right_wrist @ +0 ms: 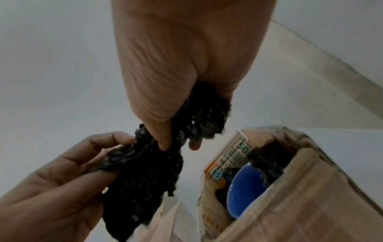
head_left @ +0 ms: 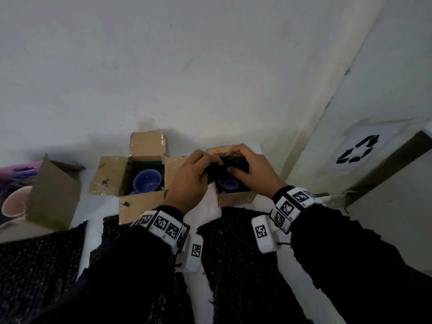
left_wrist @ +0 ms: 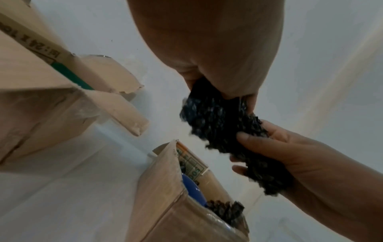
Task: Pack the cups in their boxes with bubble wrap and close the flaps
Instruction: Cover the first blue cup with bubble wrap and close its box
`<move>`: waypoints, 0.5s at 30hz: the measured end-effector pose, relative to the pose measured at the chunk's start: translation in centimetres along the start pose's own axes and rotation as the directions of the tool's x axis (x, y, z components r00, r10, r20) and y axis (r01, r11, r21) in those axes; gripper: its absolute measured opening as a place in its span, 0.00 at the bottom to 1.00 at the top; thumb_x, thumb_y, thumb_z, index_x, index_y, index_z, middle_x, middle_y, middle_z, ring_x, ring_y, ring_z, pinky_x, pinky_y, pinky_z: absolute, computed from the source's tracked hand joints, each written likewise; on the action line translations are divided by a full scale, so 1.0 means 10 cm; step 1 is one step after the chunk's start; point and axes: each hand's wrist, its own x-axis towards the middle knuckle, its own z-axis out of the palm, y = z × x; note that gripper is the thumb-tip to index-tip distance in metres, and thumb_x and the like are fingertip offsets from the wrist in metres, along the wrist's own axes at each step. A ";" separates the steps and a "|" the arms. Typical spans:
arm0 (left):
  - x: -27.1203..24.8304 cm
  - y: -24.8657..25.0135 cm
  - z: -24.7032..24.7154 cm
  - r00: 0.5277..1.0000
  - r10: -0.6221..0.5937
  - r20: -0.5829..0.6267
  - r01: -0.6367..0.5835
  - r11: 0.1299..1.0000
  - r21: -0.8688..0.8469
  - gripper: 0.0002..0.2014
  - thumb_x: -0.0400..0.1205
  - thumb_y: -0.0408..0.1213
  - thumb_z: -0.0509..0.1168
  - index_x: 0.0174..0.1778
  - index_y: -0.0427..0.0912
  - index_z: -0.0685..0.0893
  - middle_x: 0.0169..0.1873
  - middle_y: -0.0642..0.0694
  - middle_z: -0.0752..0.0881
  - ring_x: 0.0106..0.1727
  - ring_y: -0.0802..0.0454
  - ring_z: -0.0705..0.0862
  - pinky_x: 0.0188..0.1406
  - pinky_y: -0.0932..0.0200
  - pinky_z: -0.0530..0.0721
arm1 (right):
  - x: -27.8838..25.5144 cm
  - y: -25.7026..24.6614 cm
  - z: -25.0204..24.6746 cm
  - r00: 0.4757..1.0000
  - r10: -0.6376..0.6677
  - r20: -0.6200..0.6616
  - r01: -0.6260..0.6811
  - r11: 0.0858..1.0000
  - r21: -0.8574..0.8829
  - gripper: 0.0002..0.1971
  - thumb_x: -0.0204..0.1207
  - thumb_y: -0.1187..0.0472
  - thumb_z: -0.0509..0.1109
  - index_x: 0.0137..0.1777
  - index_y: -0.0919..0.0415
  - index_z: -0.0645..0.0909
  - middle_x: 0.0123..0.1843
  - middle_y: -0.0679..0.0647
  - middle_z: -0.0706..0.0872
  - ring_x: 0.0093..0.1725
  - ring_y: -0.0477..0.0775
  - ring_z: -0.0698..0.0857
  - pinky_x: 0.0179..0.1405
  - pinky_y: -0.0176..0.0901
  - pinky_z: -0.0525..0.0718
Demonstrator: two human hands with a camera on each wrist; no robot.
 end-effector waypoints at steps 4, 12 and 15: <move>0.07 -0.02 -0.02 0.999 0.011 0.053 -0.010 1.000 -0.022 0.12 0.76 0.36 0.64 0.51 0.39 0.89 0.49 0.45 0.81 0.44 0.57 0.79 0.47 0.72 0.76 | -0.04 0.00 -0.02 0.997 -0.036 -0.072 0.034 0.999 -0.029 0.14 0.74 0.70 0.69 0.57 0.57 0.75 0.51 0.55 0.82 0.47 0.52 0.81 0.42 0.42 0.76; 0.02 -0.27 0.07 0.905 -0.007 0.425 -0.116 0.957 0.264 0.12 0.76 0.39 0.67 0.50 0.41 0.91 0.58 0.46 0.83 0.55 0.47 0.81 0.54 0.47 0.84 | -0.15 0.25 0.20 0.981 0.092 0.169 -0.073 0.990 -0.118 0.14 0.71 0.52 0.57 0.54 0.51 0.78 0.55 0.54 0.78 0.53 0.56 0.79 0.53 0.55 0.80; -0.03 -0.31 0.12 0.834 0.006 0.552 -0.203 0.934 0.296 0.20 0.81 0.50 0.55 0.54 0.46 0.90 0.57 0.51 0.85 0.57 0.50 0.78 0.55 0.49 0.79 | -0.14 0.29 0.23 0.956 0.079 0.282 0.023 0.939 -0.343 0.24 0.72 0.49 0.51 0.56 0.54 0.85 0.52 0.54 0.85 0.53 0.61 0.78 0.49 0.50 0.75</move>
